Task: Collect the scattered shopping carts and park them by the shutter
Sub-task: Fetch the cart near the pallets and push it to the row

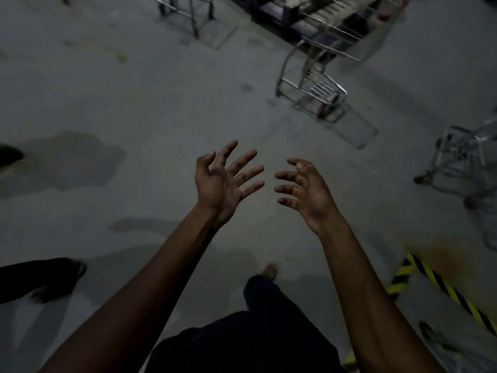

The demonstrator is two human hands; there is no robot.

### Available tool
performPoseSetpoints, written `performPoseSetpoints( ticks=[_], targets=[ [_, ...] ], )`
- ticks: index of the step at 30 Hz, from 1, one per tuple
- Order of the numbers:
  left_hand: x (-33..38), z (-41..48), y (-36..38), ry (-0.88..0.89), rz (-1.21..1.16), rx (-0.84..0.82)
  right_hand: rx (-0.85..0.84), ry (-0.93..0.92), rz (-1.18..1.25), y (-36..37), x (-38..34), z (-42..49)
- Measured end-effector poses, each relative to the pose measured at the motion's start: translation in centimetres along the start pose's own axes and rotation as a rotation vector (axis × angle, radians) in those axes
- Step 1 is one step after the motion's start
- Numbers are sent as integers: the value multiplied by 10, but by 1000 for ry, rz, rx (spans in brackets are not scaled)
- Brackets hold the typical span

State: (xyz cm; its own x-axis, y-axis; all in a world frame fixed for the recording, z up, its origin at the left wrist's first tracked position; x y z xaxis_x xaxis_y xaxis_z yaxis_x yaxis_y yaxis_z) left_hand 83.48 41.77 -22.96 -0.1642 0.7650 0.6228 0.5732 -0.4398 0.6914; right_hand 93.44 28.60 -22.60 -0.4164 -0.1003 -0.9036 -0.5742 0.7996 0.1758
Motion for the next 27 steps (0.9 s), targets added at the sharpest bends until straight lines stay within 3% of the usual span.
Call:
performPoseSetpoints(
  ticks=[8, 14, 21, 27],
  targets=[
    [117, 117, -35, 153, 80, 161, -209, 32, -32, 96, -44, 165],
    [215, 208, -35, 229, 221, 324, -322, 6, -94, 159, -122, 291],
    [301, 293, -62, 292, 402, 554, -360, -109, -296, 230, -198, 422],
    [378, 366, -101, 436, 740, 678, -380, -325, -698, 296, -218, 517]
  ],
)
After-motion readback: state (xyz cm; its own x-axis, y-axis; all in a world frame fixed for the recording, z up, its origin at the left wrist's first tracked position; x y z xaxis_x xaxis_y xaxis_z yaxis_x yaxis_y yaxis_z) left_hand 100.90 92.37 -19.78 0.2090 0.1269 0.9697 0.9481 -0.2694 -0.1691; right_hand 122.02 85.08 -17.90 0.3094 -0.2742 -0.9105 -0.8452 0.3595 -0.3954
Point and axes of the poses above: each hand's wrist, its own z-axis towards the middle knuckle, its own y-axis out of the palm, x = y × z, the point moved 10 cm from there along z, towards the middle knuckle, and after that the axes turned 1 degree about x, right-handed, at the moved point
